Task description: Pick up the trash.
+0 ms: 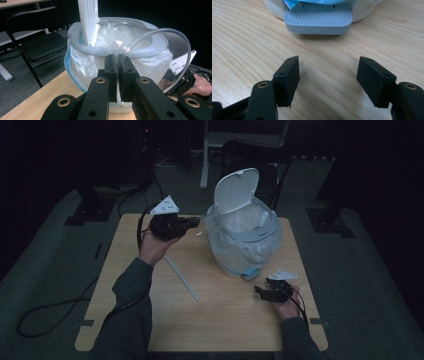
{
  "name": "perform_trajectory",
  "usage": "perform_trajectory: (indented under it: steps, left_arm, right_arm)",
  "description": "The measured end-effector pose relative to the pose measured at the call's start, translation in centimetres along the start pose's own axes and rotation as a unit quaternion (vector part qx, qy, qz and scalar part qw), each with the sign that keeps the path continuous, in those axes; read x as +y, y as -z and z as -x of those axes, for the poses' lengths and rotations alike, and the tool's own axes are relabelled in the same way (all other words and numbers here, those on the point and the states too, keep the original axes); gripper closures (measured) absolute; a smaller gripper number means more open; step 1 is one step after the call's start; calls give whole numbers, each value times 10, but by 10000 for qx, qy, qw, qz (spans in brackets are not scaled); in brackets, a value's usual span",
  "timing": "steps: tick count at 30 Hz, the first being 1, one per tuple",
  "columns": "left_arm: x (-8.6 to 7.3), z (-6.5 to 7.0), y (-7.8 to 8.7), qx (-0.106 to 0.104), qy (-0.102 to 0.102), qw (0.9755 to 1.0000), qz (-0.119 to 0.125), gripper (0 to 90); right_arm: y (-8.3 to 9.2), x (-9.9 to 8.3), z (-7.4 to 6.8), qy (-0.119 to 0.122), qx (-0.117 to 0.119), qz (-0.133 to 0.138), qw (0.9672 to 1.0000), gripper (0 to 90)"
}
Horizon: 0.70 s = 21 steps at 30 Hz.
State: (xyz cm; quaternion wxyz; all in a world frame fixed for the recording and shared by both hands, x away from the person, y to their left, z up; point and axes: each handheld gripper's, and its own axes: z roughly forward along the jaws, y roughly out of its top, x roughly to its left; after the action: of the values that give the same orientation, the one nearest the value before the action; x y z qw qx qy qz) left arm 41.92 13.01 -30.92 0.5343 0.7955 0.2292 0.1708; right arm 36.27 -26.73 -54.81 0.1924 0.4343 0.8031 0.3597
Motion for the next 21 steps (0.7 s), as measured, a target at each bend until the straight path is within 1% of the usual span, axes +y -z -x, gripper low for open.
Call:
perform_trajectory:
  steps: [8,15,21]
  left_arm:
    - [11,0,-12,-37,-14,10000,11,873]
    - [20,0,-22,-60,13,10000,52,873]
    - [29,0,-31,-72,-34,10000,35,873]
  right_arm:
    - [0,0,0,0,-1,0,10000,338]
    - [0,0,0,7,0,3,10000,338]
    - [0,0,0,8,-3,1,10000,338]
